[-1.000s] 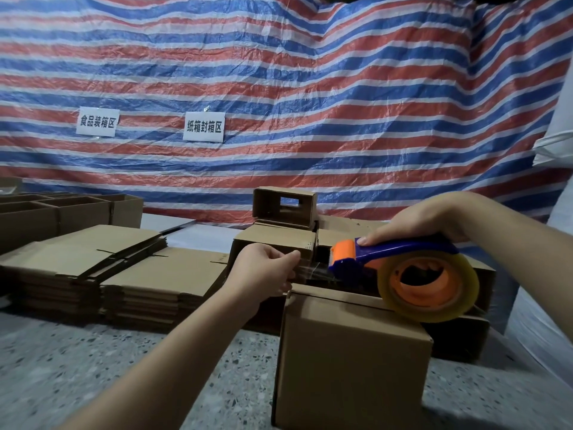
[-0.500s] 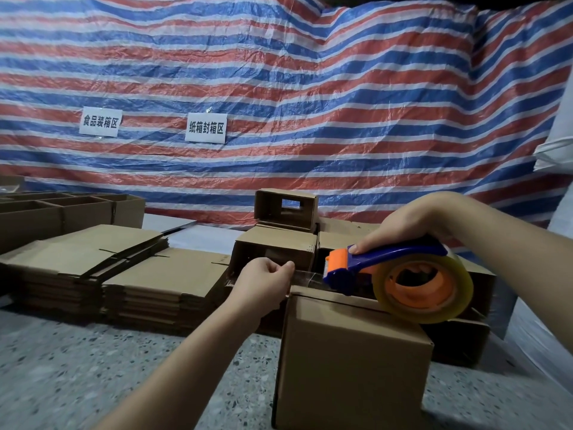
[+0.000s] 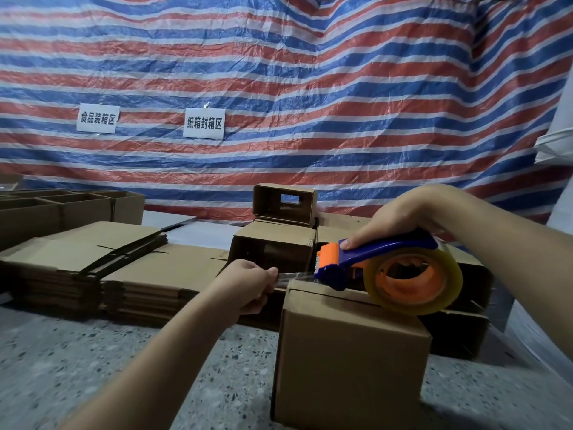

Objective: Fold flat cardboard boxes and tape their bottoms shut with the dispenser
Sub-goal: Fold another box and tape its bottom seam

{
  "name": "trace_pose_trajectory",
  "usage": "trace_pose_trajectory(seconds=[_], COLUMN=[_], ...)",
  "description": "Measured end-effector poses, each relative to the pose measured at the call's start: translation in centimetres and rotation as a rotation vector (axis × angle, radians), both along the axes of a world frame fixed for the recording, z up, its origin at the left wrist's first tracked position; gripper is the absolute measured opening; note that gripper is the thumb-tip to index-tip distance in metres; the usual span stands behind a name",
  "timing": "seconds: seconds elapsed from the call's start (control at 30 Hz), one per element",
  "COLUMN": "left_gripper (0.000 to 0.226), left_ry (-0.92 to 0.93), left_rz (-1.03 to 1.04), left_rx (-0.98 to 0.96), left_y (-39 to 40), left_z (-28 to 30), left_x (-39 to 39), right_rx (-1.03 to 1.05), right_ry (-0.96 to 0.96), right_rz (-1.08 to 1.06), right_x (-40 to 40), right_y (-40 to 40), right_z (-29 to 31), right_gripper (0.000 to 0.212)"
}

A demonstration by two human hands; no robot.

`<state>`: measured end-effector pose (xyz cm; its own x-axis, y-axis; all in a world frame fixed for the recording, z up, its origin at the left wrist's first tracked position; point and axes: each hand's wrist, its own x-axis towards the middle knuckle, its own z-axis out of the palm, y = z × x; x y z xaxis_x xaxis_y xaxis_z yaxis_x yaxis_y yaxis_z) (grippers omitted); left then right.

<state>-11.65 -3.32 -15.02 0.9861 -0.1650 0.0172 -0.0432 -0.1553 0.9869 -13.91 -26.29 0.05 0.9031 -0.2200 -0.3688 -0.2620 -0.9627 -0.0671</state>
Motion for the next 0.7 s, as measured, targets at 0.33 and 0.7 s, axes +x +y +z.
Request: trace_pose_trajectory(seconds=[0.33, 0.7], left_gripper=[0.024, 0.041], left_ry=[0.092, 0.130], left_rz=[-0.074, -0.089], left_rx=[-0.056, -0.127], left_y=[-0.2, -1.6], left_z=[-3.2, -5.3], left_x=[0.6, 0.0], right_rx=[-0.034, 0.053], right_ry=[-0.019, -0.045], right_rz=[0.004, 0.014], right_x=[0.5, 0.0], right_y=[0.8, 0.7], right_z=[-0.5, -0.7], right_gripper=[0.070, 0.067])
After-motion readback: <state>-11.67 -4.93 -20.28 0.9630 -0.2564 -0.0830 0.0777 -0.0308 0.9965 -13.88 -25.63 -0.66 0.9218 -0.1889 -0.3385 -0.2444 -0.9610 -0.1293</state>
